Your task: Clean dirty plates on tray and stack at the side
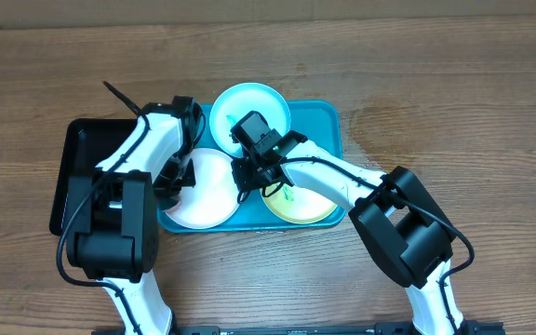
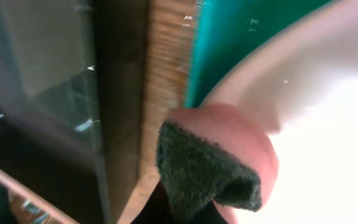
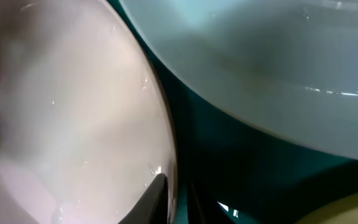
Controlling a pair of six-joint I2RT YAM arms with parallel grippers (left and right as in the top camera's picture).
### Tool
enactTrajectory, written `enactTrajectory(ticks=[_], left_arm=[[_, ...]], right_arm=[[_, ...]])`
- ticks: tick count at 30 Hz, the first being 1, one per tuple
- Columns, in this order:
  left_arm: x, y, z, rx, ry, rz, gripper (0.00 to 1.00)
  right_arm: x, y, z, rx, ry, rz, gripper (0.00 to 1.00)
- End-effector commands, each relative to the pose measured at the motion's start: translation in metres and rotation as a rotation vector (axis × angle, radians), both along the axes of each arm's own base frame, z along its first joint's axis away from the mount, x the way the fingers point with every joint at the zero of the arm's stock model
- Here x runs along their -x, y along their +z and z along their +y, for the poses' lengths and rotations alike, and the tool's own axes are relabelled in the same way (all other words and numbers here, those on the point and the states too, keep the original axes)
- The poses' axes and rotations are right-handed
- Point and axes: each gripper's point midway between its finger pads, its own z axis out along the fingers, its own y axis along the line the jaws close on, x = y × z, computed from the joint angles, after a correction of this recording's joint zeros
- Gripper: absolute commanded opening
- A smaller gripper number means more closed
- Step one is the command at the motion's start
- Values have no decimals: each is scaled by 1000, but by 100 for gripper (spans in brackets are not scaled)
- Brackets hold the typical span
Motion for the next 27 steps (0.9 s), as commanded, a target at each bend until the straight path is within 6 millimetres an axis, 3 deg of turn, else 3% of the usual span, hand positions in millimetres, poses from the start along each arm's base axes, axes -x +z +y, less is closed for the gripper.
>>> enactTrajectory(ticks=[1,8,10,14,17,20,23,27], left_arm=[[-17,23,6,-16,56,-80,5],[-48,83,-13,143,81,-332,4],[-54,101,-12,189,101,-412,4],[-56,130,5,281,184,-530,4],[-52,138,27,341,275,-571,4],[-43,138,52,382,375,-580,4],[-31,133,76,370,459,-564,4],[-18,131,99,349,531,-557,4]], right_arm=[[-3,-9,-13,45,-22,-3,13],[-3,-9,-12,45,-20,-3,12],[-3,-8,-12,46,5,-13,4],[-4,-1,-5,23,69,-36,4],[-7,18,5,-10,79,-59,4],[-12,50,16,-24,120,-140,4],[-24,86,20,33,131,-295,4],[-48,138,9,241,83,-597,4]])
